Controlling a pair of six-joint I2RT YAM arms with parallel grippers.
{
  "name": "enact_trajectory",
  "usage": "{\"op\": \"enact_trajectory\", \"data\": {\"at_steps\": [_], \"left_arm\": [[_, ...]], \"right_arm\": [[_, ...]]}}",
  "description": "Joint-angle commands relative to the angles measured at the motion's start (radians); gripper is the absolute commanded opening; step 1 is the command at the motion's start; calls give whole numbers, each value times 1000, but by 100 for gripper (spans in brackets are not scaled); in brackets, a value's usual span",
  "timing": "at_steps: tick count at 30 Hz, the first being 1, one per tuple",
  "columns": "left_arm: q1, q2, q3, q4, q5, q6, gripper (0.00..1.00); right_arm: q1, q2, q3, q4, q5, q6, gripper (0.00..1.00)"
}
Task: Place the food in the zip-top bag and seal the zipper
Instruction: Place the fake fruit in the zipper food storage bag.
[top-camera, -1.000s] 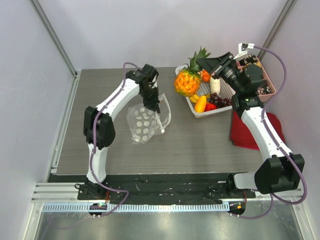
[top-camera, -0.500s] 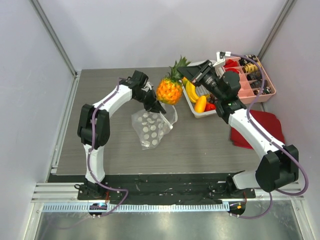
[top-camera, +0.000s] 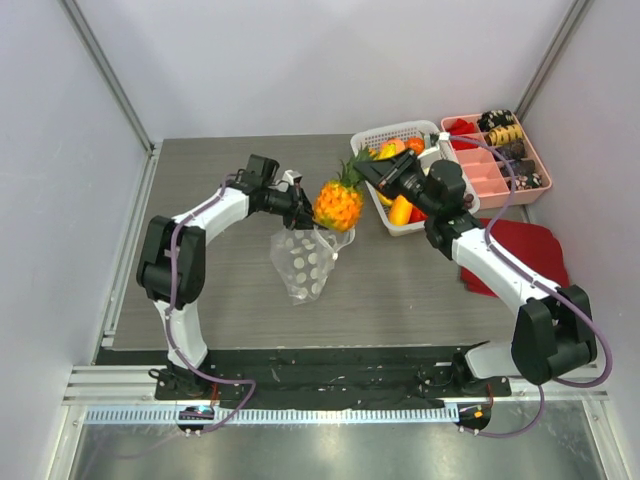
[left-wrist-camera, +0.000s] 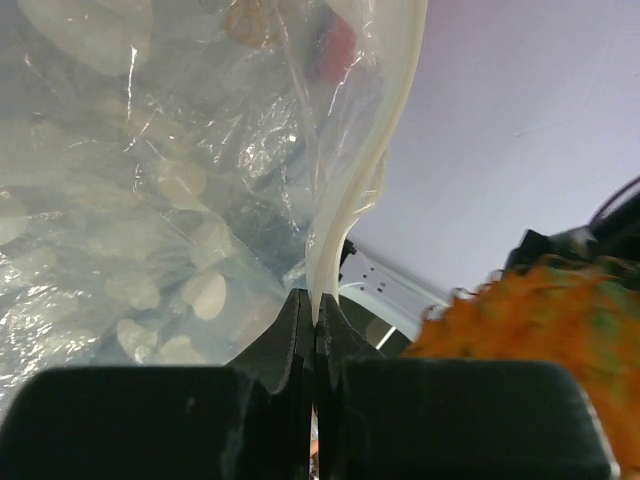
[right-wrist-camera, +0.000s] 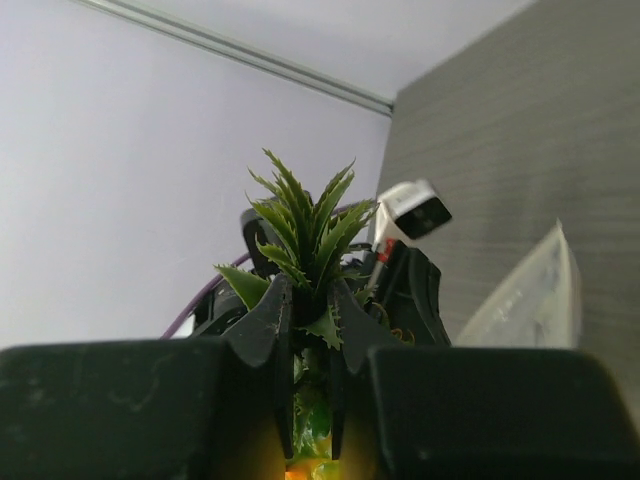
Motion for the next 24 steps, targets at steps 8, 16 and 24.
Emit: {"op": "enact_trajectory", "data": {"at_steps": [8,16,24], "left_arm": [[6,-109,-155,442,103,-220,0],[14,-100,-293,979,154,-570,0],[20,-126,-304,1020,177,-605,0]], "right_arm": [[60,-25,-65,-123,99,202,1],[48,-8,-142,-130,97,202,1],[15,-22,-156,-159,154,20,1]]}}
